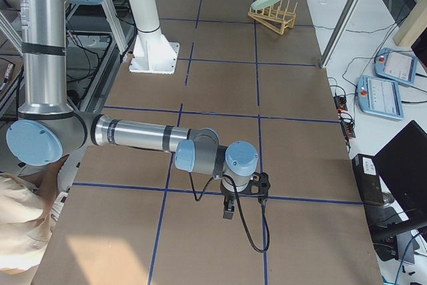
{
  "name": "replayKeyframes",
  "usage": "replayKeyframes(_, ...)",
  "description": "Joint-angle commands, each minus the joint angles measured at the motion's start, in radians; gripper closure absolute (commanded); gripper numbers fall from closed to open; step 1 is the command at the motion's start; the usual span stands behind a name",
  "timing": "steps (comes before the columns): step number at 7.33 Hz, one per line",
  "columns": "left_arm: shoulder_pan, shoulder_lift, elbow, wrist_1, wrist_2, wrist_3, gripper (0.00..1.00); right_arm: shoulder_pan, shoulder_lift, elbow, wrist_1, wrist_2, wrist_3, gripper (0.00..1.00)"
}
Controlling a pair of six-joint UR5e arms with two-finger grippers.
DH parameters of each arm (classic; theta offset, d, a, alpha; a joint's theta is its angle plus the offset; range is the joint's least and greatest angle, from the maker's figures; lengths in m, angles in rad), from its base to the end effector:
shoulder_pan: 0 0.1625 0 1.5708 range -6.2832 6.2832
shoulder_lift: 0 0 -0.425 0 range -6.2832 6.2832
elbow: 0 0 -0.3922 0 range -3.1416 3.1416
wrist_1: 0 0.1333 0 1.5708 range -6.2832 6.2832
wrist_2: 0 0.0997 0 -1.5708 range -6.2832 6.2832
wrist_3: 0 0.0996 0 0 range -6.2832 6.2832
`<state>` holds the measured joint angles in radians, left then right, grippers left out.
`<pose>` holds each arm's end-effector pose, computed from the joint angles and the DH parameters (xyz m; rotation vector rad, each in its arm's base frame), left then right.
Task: Place plate on table
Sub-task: 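Lift the plate out of the wooden rack with the left gripper toward the table center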
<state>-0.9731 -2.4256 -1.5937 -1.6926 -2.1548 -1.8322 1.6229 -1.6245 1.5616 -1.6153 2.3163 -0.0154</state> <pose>0.3263 -0.6186 0.1008 -0.1672 1.1259 -0.8127 0.0896 -0.4558 0.6950 -0.0772 -0.7479 0.0750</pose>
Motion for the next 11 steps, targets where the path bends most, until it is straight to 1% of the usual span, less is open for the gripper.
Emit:
replayKeyframes(1,0.217,-0.061,0.009,0.336,0.169,0.156,1.00,0.000,0.000,0.000,0.000,0.000,0.000,0.00)
replayKeyframes(2,0.282,-0.072,0.014,0.461,0.211,0.193,1.00,0.000,0.000,0.000,0.000,0.000,0.000,0.00)
replayKeyframes(3,0.374,-0.067,0.065,0.516,0.305,0.195,1.00,0.000,0.000,0.000,0.000,0.000,0.000,0.00)
replayKeyframes(4,0.434,-0.067,0.142,0.513,0.344,0.194,1.00,0.000,0.000,0.000,0.000,0.000,0.000,0.00)
replayKeyframes(6,0.465,-0.049,0.173,0.492,0.362,0.189,1.00,0.000,0.000,0.000,0.000,0.000,0.000,0.00)
replayKeyframes(7,0.485,-0.047,0.216,0.444,0.372,0.188,1.00,0.000,0.000,0.000,0.000,0.000,0.000,0.00)
replayKeyframes(9,0.495,-0.047,0.228,0.415,0.388,0.186,1.00,0.000,0.000,0.000,0.000,0.000,0.000,0.00)
replayKeyframes(10,0.493,-0.046,0.222,0.418,0.389,0.194,0.53,0.000,0.000,0.000,0.000,0.000,0.000,0.00)
replayKeyframes(11,0.493,-0.027,0.201,0.418,0.407,0.195,0.01,0.000,0.000,0.000,0.000,0.000,0.000,0.00)
